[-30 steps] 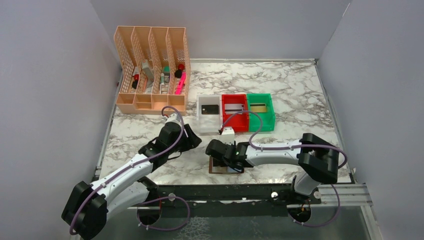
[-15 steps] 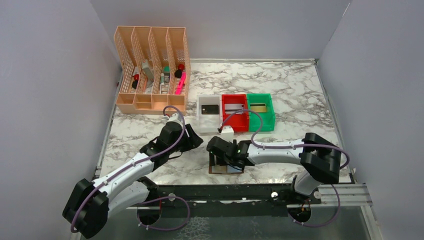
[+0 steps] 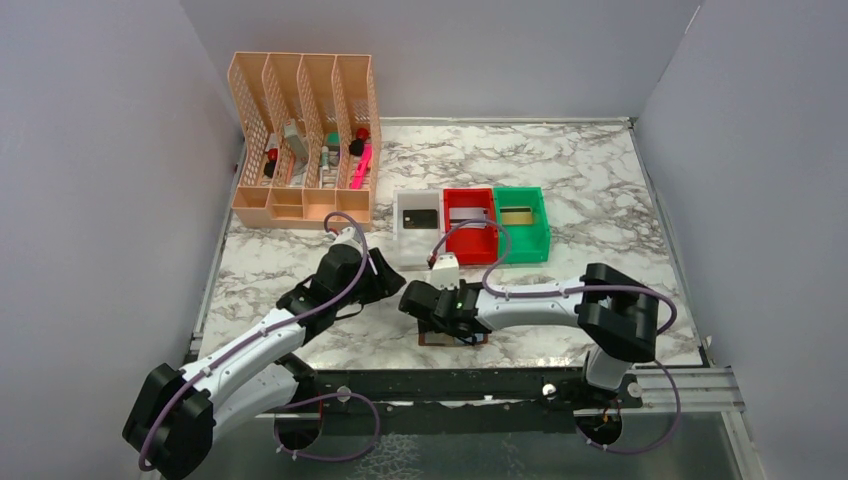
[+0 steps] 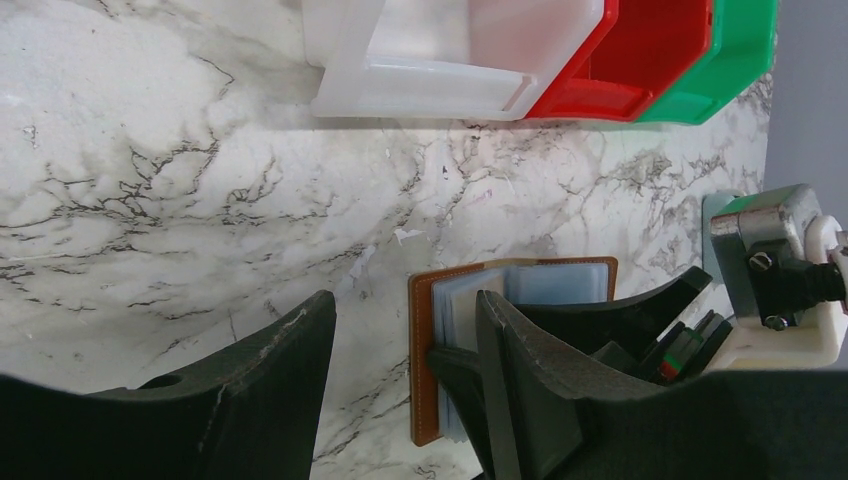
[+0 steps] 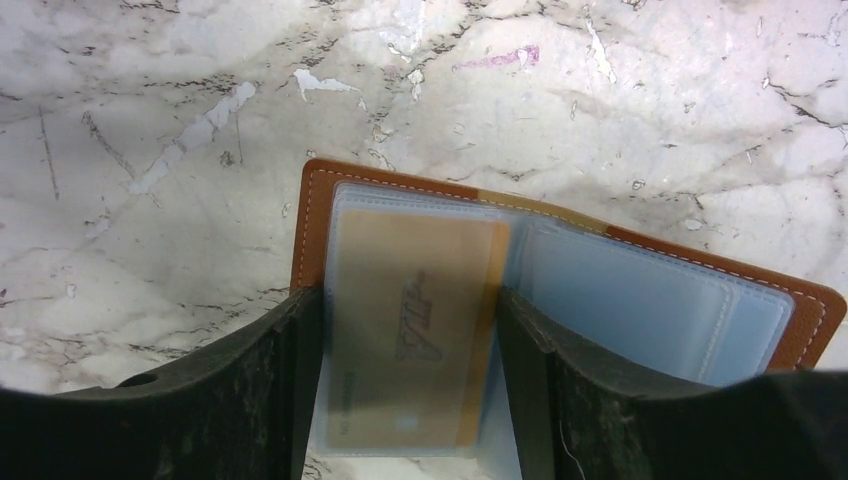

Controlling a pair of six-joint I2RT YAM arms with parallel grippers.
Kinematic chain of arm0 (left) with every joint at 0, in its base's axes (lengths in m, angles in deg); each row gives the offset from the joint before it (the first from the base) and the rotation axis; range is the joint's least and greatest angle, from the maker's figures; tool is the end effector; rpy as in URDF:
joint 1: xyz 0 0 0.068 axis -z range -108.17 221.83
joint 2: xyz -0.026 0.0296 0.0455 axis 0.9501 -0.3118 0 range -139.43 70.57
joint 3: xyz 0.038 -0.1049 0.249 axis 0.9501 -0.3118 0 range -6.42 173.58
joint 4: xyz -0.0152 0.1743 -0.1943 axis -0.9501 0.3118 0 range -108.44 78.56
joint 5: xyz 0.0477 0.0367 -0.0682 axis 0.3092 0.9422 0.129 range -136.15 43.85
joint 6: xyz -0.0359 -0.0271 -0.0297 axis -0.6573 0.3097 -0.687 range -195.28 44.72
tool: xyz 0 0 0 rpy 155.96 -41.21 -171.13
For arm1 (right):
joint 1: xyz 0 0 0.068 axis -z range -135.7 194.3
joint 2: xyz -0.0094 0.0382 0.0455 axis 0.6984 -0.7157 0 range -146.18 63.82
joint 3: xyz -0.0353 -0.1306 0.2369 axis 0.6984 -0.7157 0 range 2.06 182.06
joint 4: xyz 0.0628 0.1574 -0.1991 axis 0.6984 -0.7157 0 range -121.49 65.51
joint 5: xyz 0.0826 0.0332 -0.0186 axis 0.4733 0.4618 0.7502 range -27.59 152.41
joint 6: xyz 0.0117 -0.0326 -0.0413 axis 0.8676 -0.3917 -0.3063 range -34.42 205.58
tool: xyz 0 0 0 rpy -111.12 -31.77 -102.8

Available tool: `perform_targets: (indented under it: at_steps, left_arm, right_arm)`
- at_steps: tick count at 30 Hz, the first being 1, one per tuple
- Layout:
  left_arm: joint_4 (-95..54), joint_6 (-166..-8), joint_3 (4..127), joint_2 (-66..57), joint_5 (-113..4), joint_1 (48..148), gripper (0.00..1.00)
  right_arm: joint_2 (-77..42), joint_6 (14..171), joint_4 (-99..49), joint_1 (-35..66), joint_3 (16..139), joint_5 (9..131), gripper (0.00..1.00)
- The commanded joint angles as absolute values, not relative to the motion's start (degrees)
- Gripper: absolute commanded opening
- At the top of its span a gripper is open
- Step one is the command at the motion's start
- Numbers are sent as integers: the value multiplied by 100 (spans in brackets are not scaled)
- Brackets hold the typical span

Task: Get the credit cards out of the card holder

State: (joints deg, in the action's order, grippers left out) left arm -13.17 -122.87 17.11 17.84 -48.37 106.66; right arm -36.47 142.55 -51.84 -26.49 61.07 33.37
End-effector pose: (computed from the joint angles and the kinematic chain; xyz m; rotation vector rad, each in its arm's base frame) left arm 0.1582 -0.1118 0.1945 -0.2327 2.2921 -0.8326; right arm 0.1246 0.3051 0.1587 -0.1813 2.5214 0.1397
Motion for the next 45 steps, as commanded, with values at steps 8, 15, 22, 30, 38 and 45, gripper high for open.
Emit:
perform_targets:
  at_steps: [8,15,22,30,38,45]
  left_arm:
    - [-1443,-12309,1676,1742,-4872,10620,57]
    - [-1586,-12284,1682,1633,-5050,10625,57]
    - [-1679,-12265,1694,1501,-5179,10621,57]
    - [-1706,-12232,1730,1449,-5231,10622,57]
    - [-1714,-12235,1746,1428,-5257,10622,57]
    - [-1728,-12264,1739,1427,-5248,10625,57]
  right_arm:
    - [-2907,13887,-3598,-2437,4876,4430,59]
    - [-2673,13912,-3132,-2175,4523,4939,62]
    - [-2582,13941,-2985,-2044,4331,5127,67]
    - [-2578,13984,-2880,-1978,4232,5221,66]
    - [-2580,13981,-2984,-1969,4228,5133,73]
    - [-2810,13927,-3511,-1968,4519,4879,75]
